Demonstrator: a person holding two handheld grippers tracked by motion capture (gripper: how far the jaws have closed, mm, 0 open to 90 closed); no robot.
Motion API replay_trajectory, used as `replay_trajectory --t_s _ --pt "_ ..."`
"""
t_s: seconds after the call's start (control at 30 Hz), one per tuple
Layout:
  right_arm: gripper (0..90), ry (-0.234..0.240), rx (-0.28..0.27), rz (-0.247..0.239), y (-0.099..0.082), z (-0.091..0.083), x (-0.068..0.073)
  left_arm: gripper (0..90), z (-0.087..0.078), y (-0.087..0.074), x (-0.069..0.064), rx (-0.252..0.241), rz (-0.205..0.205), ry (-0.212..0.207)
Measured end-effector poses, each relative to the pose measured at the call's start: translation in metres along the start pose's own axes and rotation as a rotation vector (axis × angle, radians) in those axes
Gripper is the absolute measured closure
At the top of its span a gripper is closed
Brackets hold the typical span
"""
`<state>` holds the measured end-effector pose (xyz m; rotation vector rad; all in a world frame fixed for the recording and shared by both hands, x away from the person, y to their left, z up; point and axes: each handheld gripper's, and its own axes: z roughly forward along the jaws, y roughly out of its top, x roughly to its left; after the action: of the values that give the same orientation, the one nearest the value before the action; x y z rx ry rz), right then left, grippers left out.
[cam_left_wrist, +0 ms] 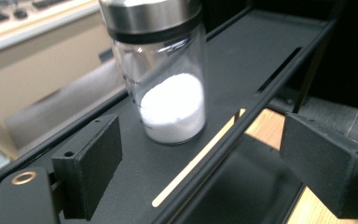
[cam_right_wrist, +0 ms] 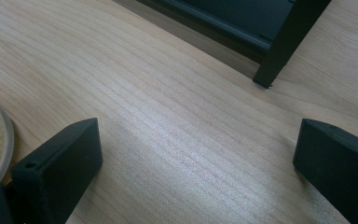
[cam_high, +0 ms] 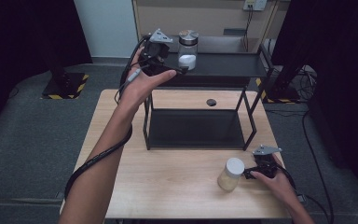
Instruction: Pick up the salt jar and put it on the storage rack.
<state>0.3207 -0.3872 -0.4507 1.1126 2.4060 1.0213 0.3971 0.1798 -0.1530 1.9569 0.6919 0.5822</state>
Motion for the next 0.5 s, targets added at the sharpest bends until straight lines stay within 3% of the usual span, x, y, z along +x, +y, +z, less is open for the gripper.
replay_trajectory --t_s 0.03,0.07,0.1,0.27,0.37,0.5 --pt "2.0 0.000 0.000 0.000 0.000 0.000 0.000 11.1 -0.003 -0.003 0.000 -0.013 0.008 -0.008" --pt "2.0 0.000 -0.001 0.000 0.000 0.000 0.000 10.0 -0.008 -0.009 0.001 -0.035 0.033 -0.053" --pt "2.0 0.000 -0.001 0.000 0.000 0.000 0.000 9.5 -0.008 -0.009 0.001 -0.035 0.033 -0.053" --pt "2.0 0.000 -0.001 0.000 0.000 0.000 0.000 6.3 -0.006 -0.024 0.007 -0.061 0.069 -0.163" --pt "2.0 0.000 0.000 0.001 0.000 0.000 0.000 3.3 -0.003 -0.032 0.003 -0.052 0.100 -0.169" --pt "2.0 0.000 0.000 0.003 0.000 0.000 0.000 2.0 0.006 -0.045 -0.002 -0.043 0.096 -0.190"
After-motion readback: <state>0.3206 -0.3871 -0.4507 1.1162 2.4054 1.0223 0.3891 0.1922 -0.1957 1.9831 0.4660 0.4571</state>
